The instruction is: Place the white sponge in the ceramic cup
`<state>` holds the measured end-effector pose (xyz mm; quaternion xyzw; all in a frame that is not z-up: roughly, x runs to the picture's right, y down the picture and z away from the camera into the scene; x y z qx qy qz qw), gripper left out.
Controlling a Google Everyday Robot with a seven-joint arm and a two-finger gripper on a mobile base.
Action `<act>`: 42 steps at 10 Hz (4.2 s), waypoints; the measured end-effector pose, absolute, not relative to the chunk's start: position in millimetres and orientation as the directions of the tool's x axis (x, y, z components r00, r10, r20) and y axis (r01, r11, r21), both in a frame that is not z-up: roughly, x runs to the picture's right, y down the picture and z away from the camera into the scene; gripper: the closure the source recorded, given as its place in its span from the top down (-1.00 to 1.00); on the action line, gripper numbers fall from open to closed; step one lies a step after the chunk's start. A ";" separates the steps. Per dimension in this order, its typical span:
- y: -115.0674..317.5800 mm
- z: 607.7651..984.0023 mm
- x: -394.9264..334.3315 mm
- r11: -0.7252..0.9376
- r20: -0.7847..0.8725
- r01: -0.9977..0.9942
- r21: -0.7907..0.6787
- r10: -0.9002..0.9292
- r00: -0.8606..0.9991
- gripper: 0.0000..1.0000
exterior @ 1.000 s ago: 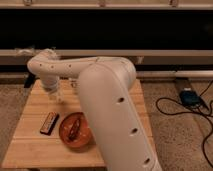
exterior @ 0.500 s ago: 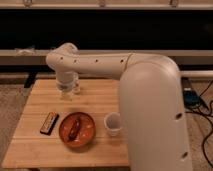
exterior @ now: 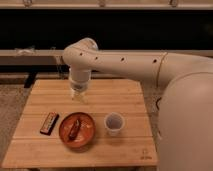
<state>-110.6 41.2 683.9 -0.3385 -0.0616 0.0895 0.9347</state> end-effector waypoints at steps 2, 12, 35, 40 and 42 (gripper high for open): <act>46.4 670.6 -94.2 0.746 0.041 -0.147 -0.650 0.227 0.973 -0.97; 65.7 639.4 -62.7 0.719 0.004 -0.196 -0.666 0.266 0.964 -0.97; 170.9 621.7 54.8 0.532 -0.130 -0.343 -0.774 0.397 0.909 -0.39; 158.9 623.5 66.8 0.540 -0.163 -0.362 -0.760 0.381 0.910 0.53; 155.7 626.7 67.3 0.543 -0.170 -0.357 -0.760 0.364 0.916 0.60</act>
